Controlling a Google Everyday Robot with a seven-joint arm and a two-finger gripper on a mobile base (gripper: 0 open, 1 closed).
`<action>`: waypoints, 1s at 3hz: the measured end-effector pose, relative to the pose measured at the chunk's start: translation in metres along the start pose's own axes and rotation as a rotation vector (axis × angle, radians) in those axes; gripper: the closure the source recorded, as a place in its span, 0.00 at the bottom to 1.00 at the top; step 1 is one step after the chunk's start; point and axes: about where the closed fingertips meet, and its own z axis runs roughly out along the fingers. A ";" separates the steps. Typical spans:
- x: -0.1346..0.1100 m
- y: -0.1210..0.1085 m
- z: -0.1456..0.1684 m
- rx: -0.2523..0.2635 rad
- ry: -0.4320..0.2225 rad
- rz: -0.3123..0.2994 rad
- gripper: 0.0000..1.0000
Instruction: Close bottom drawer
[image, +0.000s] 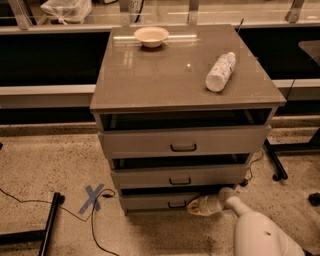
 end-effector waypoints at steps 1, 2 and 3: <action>-0.001 0.003 -0.001 0.000 -0.003 -0.001 1.00; -0.001 0.003 -0.001 0.000 -0.003 -0.001 1.00; 0.006 0.051 -0.017 -0.022 -0.016 0.043 1.00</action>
Offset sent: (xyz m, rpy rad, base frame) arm -0.0989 -0.0455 -0.0073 0.0710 0.0706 -0.0266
